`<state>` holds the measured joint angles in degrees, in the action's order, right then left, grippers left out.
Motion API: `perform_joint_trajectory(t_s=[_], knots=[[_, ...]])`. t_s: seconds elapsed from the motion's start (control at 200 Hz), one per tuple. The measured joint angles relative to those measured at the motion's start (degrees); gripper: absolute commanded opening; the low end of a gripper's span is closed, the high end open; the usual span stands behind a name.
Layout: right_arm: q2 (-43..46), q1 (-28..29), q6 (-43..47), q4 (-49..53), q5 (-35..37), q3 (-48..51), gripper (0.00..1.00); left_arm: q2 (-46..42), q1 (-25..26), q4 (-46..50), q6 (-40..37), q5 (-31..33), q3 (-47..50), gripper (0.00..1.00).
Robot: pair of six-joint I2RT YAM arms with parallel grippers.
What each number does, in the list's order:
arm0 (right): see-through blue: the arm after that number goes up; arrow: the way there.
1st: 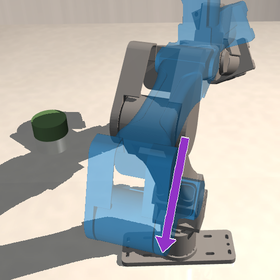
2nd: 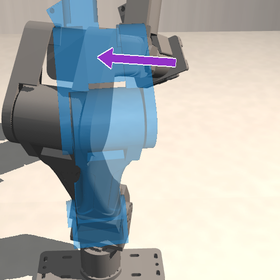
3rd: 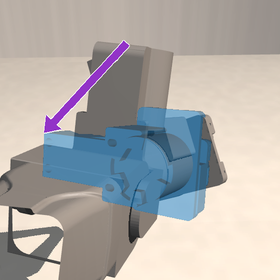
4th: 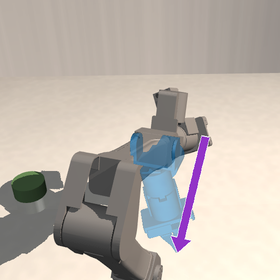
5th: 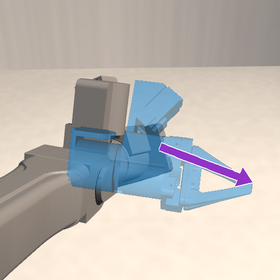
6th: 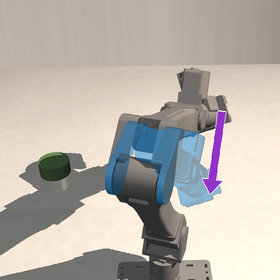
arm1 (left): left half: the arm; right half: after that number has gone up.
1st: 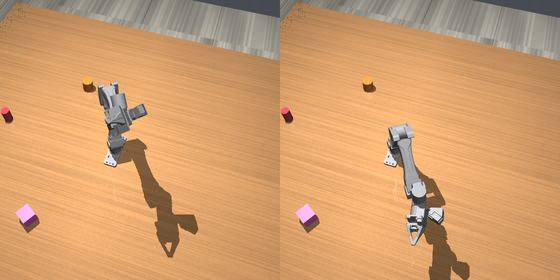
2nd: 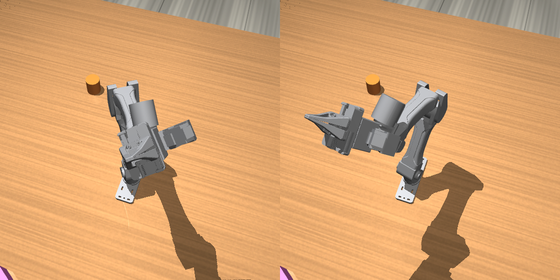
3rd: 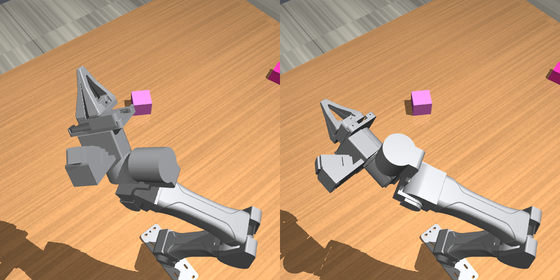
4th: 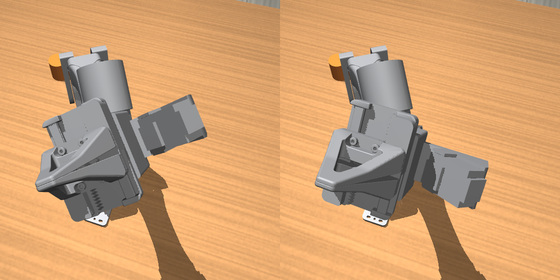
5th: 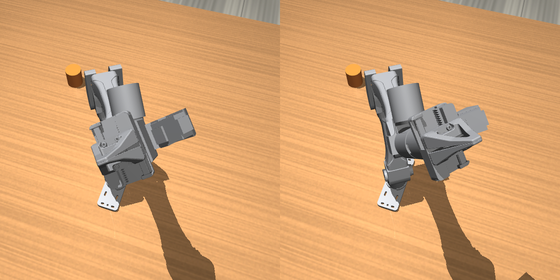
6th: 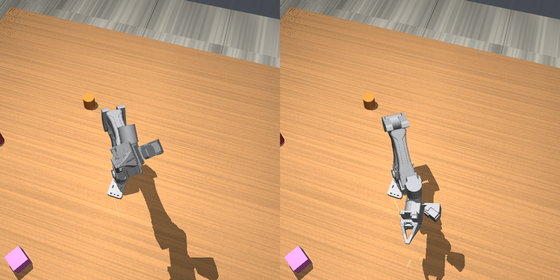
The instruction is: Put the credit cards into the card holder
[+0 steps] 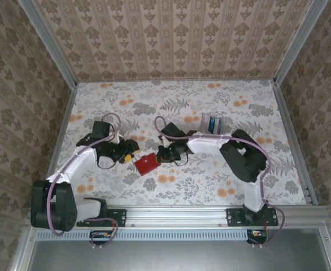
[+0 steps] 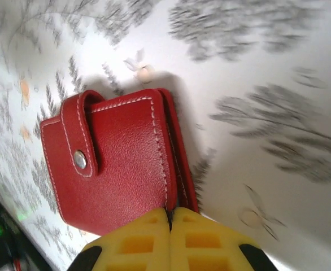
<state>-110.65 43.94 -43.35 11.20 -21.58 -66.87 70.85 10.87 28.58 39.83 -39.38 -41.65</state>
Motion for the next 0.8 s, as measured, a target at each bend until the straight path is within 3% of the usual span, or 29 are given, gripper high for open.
perform_joint_trajectory(t_s=[0.15,0.405,0.535,0.8], knots=[[8.2,0.1,-18.8,-7.6,8.7,9.3,0.0,0.3,1.2,-4.1,1.6,-1.0,-0.3,0.57],[8.5,0.4,-45.6,-25.4,16.3,15.5,0.0,3.2,4.2,-12.5,8.0,-3.1,-1.2,0.58],[8.8,0.5,-52.8,-30.8,18.7,15.5,0.0,6.4,5.7,-13.6,9.2,-2.9,-6.6,0.65],[10.3,-0.2,-57.2,-37.3,20.1,13.7,0.0,7.9,10.5,-12.8,12.0,2.8,-11.9,0.76]])
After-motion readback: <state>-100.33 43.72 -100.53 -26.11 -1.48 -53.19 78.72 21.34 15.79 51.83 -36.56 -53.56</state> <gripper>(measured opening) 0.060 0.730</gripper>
